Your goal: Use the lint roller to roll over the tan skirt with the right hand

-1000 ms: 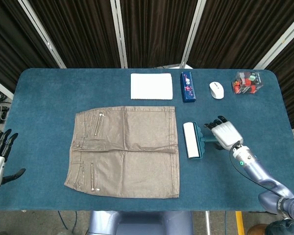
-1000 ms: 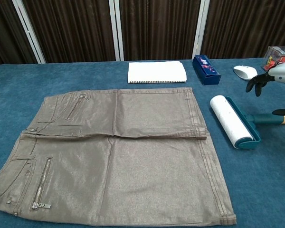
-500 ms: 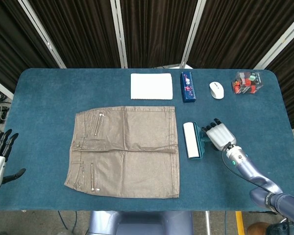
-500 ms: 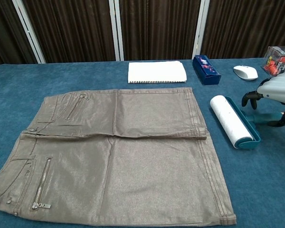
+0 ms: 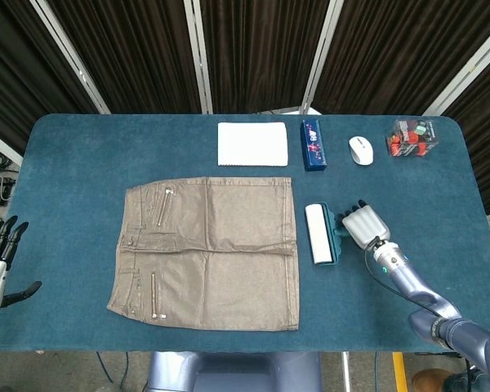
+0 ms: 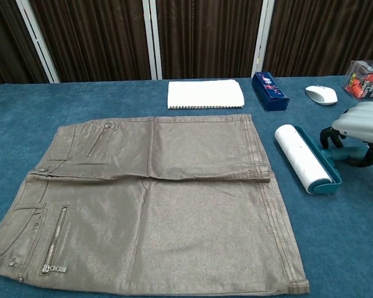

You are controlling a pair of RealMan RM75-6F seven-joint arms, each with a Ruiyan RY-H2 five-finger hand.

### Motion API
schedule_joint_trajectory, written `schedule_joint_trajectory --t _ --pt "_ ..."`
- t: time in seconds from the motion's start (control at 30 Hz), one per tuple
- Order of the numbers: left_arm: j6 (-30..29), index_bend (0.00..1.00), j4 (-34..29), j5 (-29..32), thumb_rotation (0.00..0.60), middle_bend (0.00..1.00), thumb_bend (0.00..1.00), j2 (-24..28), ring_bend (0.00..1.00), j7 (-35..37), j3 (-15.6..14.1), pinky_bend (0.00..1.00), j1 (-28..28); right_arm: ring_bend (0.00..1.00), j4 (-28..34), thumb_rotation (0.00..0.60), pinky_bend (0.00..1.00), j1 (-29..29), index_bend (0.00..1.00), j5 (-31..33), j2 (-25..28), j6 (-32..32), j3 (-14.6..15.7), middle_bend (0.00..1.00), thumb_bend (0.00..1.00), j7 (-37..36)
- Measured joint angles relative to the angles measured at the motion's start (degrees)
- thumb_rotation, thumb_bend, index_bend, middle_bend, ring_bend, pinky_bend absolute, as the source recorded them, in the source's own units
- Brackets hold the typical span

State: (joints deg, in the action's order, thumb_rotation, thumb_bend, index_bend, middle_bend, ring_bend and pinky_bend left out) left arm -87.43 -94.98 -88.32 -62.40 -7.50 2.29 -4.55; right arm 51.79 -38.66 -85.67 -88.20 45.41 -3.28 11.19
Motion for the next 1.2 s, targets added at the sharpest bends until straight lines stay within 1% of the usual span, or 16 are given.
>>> schedule_joint_trajectory --t 0.1,0.17,0.33,0.43,0.63,0.73,0.83,0.93,1.07,1.2 --pt "0.1 0.00 0.0 0.0 0.600 0.00 0.00 0.1 0.00 0.1 0.0 0.00 0.0 0.44 -0.6 0.600 0.38 0.0 0.46 0.0 -0.2 0.5 0.2 0.53 0.49 -0.2" --pt "0.2 0.00 0.0 0.0 0.600 0.00 0.00 0.1 0.00 0.1 -0.1 0.00 -0.1 0.46 -0.8 0.600 0.42 0.1 0.47 -0.1 -0.2 1.0 0.4 0.55 0.53 -0.4" --pt "0.3 0.00 -0.2 -0.1 0.600 0.00 0.00 0.2 0.00 0.3 -0.2 0.00 -0.1 0.48 -0.4 0.600 0.46 0.2 0.49 -1.1 0.5 2.3 1.0 0.56 0.56 -1.3" --pt "0.4 0.00 -0.4 0.0 0.600 0.00 0.00 0.3 0.00 0.5 -0.2 0.00 -0.1 0.48 0.8 0.600 0.47 0.1 0.50 -2.4 1.6 4.3 1.3 0.56 0.57 -2.1" --pt "0.9 0.00 -0.7 0.3 0.600 0.00 0.00 0.7 0.00 1.4 0.0 0.00 -0.4 0.49 6.1 0.600 0.47 -0.6 0.51 -5.4 5.4 8.6 1.5 0.56 0.62 -3.1" --pt "1.2 0.00 -0.8 0.6 0.600 0.00 0.00 1.0 0.00 2.2 0.1 0.00 -0.6 0.49 10.4 0.600 0.48 -1.5 0.55 -6.5 7.7 9.5 1.1 0.57 0.65 -2.2" --pt "1.9 0.00 -0.7 0.8 0.600 0.00 0.00 1.2 0.00 2.6 0.2 0.00 -0.9 0.51 15.5 0.600 0.49 -2.6 0.57 -7.2 10.0 9.8 0.4 0.58 0.69 0.4" --pt "2.5 0.00 -0.4 0.7 0.600 0.00 0.00 1.3 0.00 3.0 0.0 0.00 -1.2 0.52 21.1 0.600 0.50 -4.2 0.57 -7.5 12.0 9.0 -0.5 0.59 0.70 4.8" --pt "3.1 0.00 -0.1 0.9 0.600 0.00 0.00 1.3 0.00 3.3 -0.1 0.00 -1.3 0.52 26.9 0.600 0.50 -6.6 0.58 -7.1 13.3 6.5 -2.0 0.59 0.71 13.4" --pt "3.5 0.00 0.3 1.1 0.600 0.00 0.00 1.1 0.00 3.2 -0.3 0.00 -1.5 0.52 31.2 0.600 0.50 -9.1 0.58 -5.6 13.0 2.7 -3.1 0.59 0.71 22.5"
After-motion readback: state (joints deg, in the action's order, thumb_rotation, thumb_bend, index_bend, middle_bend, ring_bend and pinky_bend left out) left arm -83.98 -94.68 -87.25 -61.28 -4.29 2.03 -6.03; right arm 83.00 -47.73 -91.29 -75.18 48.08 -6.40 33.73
